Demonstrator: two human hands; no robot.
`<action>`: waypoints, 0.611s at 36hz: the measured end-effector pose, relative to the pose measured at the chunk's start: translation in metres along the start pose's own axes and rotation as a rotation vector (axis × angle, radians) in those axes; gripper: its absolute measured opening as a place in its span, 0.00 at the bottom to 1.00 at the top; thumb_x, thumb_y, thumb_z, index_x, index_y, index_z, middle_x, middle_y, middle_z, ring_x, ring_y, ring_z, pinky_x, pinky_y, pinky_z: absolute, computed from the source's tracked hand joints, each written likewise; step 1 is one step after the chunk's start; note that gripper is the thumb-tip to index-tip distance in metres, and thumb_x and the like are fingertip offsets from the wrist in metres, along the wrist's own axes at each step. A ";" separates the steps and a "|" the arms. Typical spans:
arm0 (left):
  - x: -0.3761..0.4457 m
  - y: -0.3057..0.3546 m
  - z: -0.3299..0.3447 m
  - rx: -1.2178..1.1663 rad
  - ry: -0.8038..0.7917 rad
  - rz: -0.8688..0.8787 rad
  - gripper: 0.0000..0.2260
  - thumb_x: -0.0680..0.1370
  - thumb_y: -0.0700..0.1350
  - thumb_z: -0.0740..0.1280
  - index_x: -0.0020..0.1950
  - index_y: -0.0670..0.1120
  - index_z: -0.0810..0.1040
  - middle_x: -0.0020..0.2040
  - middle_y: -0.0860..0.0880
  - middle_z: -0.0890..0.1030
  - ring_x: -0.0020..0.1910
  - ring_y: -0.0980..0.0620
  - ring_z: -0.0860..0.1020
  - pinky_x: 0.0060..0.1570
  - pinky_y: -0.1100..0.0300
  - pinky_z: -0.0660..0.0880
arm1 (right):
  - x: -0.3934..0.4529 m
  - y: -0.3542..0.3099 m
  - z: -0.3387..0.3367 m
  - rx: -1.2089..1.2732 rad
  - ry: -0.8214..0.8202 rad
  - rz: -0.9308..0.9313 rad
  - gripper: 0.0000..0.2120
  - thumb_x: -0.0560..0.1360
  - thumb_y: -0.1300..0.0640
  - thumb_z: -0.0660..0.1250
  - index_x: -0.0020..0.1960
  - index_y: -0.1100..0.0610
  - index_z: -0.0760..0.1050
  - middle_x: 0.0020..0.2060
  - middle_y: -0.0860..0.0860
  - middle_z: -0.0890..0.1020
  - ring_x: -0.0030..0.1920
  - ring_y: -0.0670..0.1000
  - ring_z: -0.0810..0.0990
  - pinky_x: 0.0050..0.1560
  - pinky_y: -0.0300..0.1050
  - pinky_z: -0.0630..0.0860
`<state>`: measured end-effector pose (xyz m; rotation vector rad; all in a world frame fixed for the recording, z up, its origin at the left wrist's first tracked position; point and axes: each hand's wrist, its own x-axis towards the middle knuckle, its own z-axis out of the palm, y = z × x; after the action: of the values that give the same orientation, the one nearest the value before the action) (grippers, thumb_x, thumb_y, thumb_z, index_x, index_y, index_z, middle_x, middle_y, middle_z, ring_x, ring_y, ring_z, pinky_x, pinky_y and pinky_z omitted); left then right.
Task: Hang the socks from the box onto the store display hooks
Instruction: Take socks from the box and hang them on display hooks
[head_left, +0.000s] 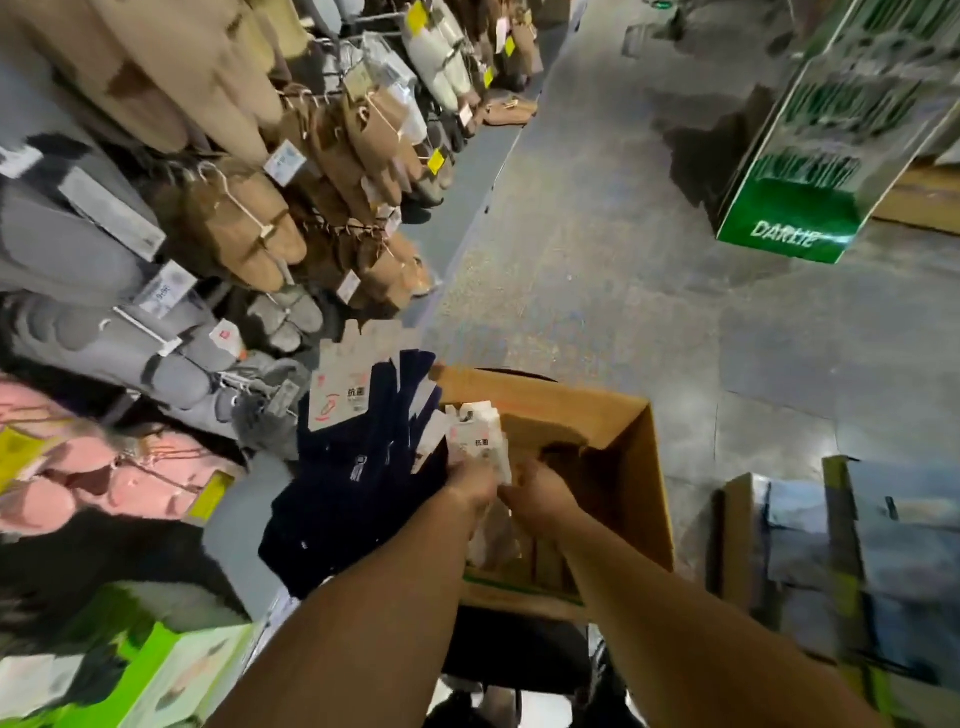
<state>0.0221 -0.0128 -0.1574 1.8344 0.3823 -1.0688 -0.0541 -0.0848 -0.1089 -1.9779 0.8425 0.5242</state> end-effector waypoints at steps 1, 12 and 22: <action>0.006 -0.002 0.002 -0.017 0.008 -0.015 0.21 0.84 0.47 0.62 0.76 0.41 0.67 0.66 0.39 0.76 0.58 0.42 0.77 0.51 0.53 0.77 | 0.006 0.000 0.002 0.026 -0.005 0.010 0.18 0.83 0.49 0.60 0.70 0.54 0.69 0.65 0.53 0.77 0.65 0.56 0.76 0.62 0.47 0.72; 0.017 0.002 -0.003 -0.106 0.133 -0.126 0.16 0.77 0.35 0.63 0.64 0.43 0.72 0.59 0.39 0.80 0.54 0.38 0.79 0.55 0.40 0.80 | 0.045 0.012 0.018 0.278 -0.042 0.117 0.23 0.78 0.51 0.68 0.70 0.55 0.68 0.62 0.54 0.79 0.50 0.51 0.79 0.48 0.43 0.78; 0.017 0.004 -0.014 -0.136 -0.018 -0.102 0.26 0.64 0.34 0.67 0.62 0.40 0.81 0.53 0.39 0.84 0.54 0.37 0.81 0.60 0.40 0.78 | 0.056 0.024 0.019 0.644 -0.013 0.168 0.25 0.69 0.57 0.77 0.63 0.54 0.73 0.52 0.52 0.84 0.50 0.55 0.84 0.52 0.57 0.82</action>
<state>0.0418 -0.0063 -0.1664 1.6988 0.5294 -1.1011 -0.0345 -0.0965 -0.1680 -1.3217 1.0217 0.3050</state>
